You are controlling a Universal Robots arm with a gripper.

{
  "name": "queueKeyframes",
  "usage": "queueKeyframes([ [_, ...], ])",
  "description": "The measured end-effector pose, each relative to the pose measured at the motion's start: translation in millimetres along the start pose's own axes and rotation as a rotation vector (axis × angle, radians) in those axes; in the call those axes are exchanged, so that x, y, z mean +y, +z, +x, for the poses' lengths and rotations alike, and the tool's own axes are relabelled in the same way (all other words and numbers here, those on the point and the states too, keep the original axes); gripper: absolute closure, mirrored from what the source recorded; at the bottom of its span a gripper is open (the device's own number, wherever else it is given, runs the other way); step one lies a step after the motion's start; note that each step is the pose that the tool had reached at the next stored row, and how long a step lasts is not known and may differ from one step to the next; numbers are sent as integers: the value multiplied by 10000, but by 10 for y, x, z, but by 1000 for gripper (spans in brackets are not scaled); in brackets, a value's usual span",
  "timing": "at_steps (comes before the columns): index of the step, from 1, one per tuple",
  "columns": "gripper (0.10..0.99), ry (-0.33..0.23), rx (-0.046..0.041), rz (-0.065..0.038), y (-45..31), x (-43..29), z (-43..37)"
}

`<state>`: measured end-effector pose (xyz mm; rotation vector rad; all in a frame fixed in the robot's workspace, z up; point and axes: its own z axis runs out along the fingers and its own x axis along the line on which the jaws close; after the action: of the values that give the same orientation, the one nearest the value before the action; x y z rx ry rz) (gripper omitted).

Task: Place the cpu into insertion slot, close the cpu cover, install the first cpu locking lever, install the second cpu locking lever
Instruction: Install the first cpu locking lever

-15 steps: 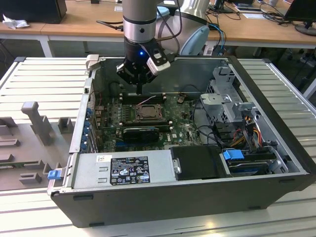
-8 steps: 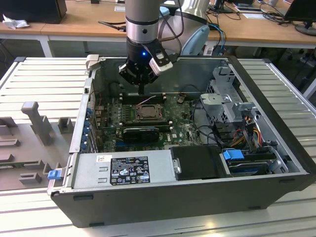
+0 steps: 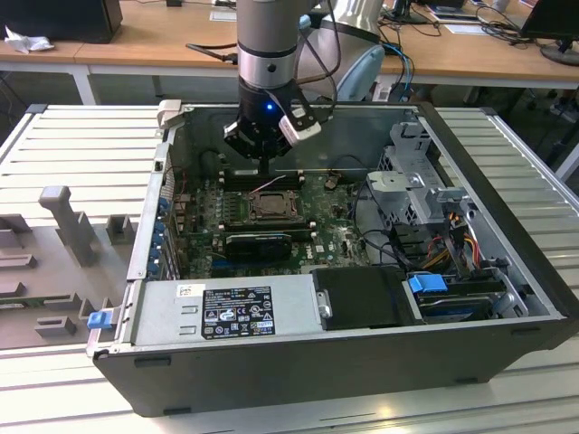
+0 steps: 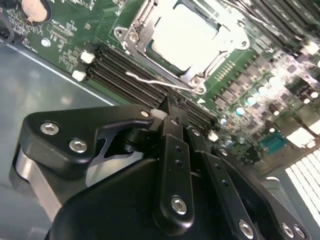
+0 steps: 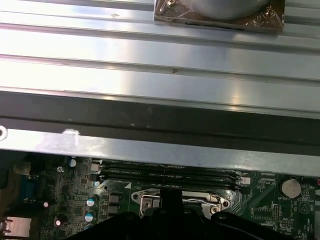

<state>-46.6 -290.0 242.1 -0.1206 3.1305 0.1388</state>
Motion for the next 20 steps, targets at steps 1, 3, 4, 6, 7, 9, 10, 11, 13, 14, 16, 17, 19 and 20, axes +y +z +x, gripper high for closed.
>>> queueKeyframes([
  [1, 980, 0, 1, 0, 21, 1, -17],
  [3, 980, 3, 0, 0, 66, 6, -31],
  [4, 980, 0, -1, -1, 99, 15, -44],
  [6, 980, 1, 1, 1, 127, 26, -74],
  [7, 980, 1, 0, 1, 135, 31, -84],
  [9, 980, 1, -1, -1, 155, 37, -127],
  [10, 980, -1, 0, 0, 166, 36, -152],
  [11, 980, 2, -1, 0, 178, 35, -173],
  [13, 980, 31, -3, 5, 195, 32, -190],
  [14, 980, 46, -4, 5, 200, 31, -191],
  [16, 980, 75, -5, 6, 213, 25, -192],
  [17, 980, 82, -7, 6, 218, 24, -192],
  [19, 980, 88, -8, 5, 229, 23, -194],
  [20, 980, 90, -7, 7, 232, 22, -195],
])
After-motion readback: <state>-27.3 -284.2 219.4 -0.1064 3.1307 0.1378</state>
